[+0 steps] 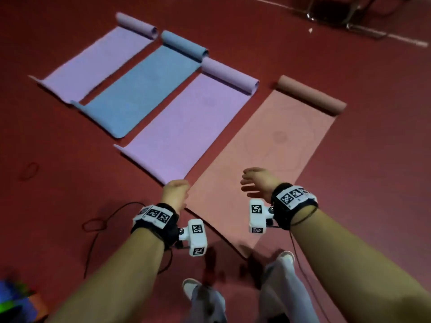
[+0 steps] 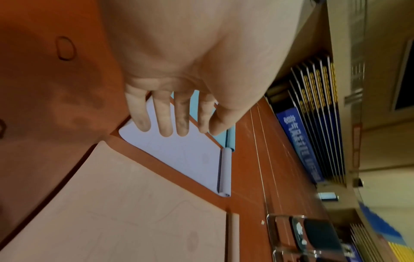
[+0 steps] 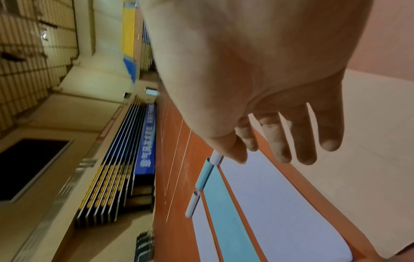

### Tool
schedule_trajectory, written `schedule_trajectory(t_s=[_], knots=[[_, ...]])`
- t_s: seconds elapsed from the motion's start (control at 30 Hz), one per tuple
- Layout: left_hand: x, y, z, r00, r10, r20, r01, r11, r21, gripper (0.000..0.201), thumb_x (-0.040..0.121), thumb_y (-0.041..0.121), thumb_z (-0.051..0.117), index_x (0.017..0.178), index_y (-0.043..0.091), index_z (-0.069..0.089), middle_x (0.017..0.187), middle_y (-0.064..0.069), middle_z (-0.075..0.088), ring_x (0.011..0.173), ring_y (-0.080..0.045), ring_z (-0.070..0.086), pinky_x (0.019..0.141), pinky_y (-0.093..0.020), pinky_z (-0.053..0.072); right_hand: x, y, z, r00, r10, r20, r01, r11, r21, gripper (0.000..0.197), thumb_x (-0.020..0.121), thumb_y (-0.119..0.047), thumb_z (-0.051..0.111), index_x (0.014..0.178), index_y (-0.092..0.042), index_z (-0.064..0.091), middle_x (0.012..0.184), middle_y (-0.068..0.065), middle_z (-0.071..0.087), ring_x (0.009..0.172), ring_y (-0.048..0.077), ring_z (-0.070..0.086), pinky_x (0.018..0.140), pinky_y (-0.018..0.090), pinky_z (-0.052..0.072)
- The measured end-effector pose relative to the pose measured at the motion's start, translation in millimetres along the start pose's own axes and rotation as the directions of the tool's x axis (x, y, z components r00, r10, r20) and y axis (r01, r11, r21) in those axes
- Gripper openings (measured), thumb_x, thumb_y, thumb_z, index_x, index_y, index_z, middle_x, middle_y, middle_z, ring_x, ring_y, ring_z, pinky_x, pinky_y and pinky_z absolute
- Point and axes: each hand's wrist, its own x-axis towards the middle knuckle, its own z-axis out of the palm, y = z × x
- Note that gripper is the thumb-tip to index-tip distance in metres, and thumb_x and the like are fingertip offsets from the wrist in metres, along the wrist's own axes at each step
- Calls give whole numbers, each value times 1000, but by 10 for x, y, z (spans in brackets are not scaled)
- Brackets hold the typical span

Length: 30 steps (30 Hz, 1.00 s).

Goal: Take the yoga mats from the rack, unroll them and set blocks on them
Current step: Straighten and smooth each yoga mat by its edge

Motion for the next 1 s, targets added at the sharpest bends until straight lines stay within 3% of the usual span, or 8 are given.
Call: schedule_trajectory(t_s=[0.17,0.33,0.43,0.5,0.57,0.83,0.9,1.0], knots=[[342,-237,192,993,-37,115,21,990,140,15,93,12,58,102,21,64,99,-6,62,92,-22,57,81,-36,45,128,494,-28,992,64,-112,-51,992,113,18,95,-13,55,112,-18,56,91,9,62,75,24,61,62,31,46],[717,-813,477,990,-92,111,66,973,220,15,94,11,58,93,25,63,100,-5,65,98,-23,61,90,-40,47,566,1148,-91,982,156,-110,-141,980,138,18,95,-12,53,112,-17,56,88,7,61,72,22,59,62,30,45],[1004,-1329,678,990,-122,78,97,960,261,14,95,11,56,101,22,61,88,1,61,84,-16,58,79,-34,47,913,1621,-153,972,209,-107,-194,972,133,18,95,-11,53,112,-16,56,87,7,60,71,22,57,61,29,43],[1148,-1624,787,988,-138,72,110,948,299,11,96,12,57,96,22,60,83,2,57,76,-12,54,68,-28,43,1102,1885,-161,965,241,-104,-227,965,129,13,95,-8,50,102,-15,58,86,8,59,69,22,56,61,29,41],[1335,-1977,910,985,-160,62,130,932,339,12,96,13,59,89,23,59,86,-2,58,78,-15,55,65,-27,42,1337,2197,-161,959,265,-104,-251,959,128,17,95,-4,47,86,-16,56,84,9,56,65,21,54,60,28,40],[2091,-3182,1189,979,-184,84,124,874,469,20,95,11,58,113,18,63,102,-7,62,92,-22,58,65,-30,46,2222,3519,56,927,365,-81,-345,919,189,16,97,-6,45,90,-14,57,88,13,58,73,25,55,59,26,41],[2337,-3490,1251,978,-180,102,108,866,489,23,95,10,59,116,15,64,106,-6,64,95,-22,60,70,-32,50,2472,3839,159,918,386,-87,-364,911,195,16,96,-4,46,104,-13,56,87,12,58,70,25,56,60,27,42],[2692,-3979,1310,975,-178,134,85,852,517,23,93,12,61,114,17,66,113,-5,67,107,-22,64,96,-41,53,2867,4340,358,905,415,-95,-393,900,187,28,95,-3,46,121,-12,55,88,12,60,69,25,58,62,27,44]])
